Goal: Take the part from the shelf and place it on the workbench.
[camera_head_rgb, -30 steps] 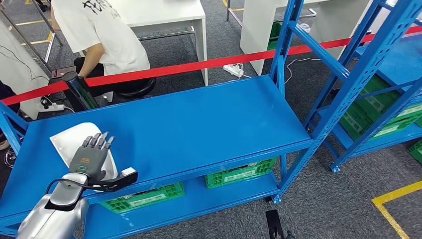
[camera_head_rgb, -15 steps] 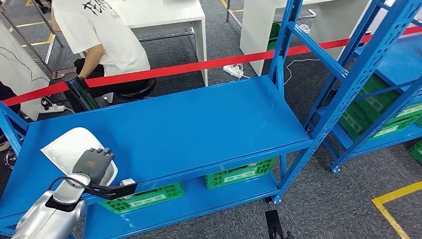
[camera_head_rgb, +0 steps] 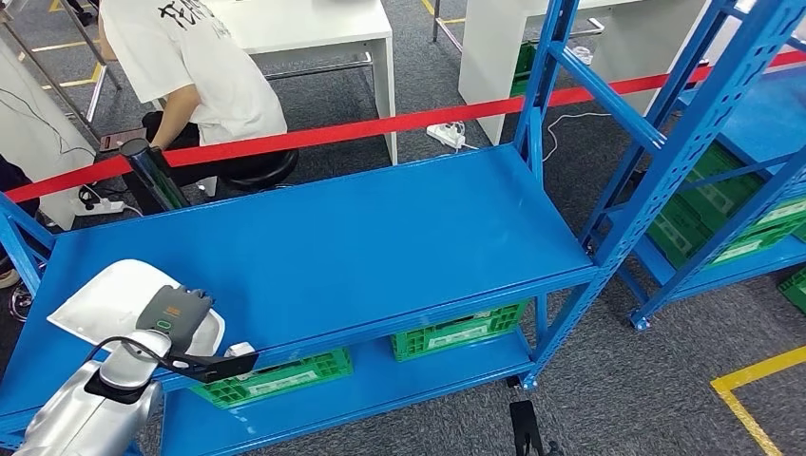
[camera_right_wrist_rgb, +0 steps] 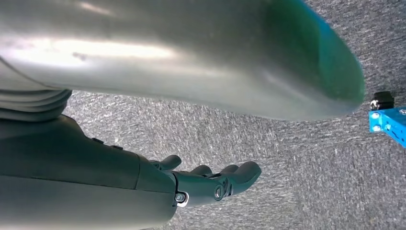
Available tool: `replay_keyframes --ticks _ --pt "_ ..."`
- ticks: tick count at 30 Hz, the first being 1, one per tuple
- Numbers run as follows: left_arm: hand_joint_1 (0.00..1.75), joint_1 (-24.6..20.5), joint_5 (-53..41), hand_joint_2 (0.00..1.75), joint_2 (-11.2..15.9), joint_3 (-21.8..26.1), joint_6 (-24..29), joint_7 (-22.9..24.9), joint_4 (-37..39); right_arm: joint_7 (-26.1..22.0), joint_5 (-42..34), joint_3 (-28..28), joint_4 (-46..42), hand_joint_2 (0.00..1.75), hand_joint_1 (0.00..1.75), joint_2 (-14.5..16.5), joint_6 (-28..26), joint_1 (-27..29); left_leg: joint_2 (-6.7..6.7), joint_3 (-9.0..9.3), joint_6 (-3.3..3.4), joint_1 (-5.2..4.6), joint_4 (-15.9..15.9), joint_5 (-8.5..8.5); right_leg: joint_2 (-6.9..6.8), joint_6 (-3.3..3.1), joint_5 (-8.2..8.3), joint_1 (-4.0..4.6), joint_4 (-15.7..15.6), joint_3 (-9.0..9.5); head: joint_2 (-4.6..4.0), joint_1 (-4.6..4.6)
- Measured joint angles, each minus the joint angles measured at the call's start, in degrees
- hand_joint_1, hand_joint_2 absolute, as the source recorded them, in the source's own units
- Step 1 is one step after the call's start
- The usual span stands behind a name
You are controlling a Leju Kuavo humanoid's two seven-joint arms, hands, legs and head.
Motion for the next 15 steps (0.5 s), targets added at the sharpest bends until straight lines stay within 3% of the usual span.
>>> replay_keyframes --ticks 9,12,13,15 --pt "1.75 0.1 -0.1 1.75 0.3 -0.1 2.9 1.9 0.3 0.1 0.3 -0.2 0.0 0.00 0.00 0.2 0.2 -0.3 0.00 -0.02 0.00 0.00 0.0 0.00 0.00 0.00 -0.01 0.00 0.0 -0.01 0.00 0.00" --pt "1.75 0.2 -0.3 0.44 0.6 -0.9 5.9 3.7 0.4 0.1 0.6 -0.2 0.0 0.00 0.00 0.2 0.2 -0.3 0.01 -0.04 0.00 0.00 0.0 0.00 0.00 0.00 0.00 0.00 0.0 -0.04 0.00 0.00" --pt "1.75 0.2 -0.3 0.44 0.7 -1.6 6.6 4.7 0.4 0.1 0.7 -0.2 0.0 0.00 0.00 0.2 0.2 -0.3 0.00 -0.04 0.00 0.00 0.0 0.00 0.00 0.00 0.00 0.00 0.0 -0.05 0.00 0.00" --pt "1.75 0.2 -0.3 1.31 0.9 -3.5 7.6 6.8 0.5 0.0 0.7 -0.2 0.0 0.00 0.00 0.2 0.2 -0.3 -0.05 -0.04 0.00 0.00 0.0 0.00 -0.02 0.01 -0.01 0.00 0.0 -0.03 0.00 0.00"
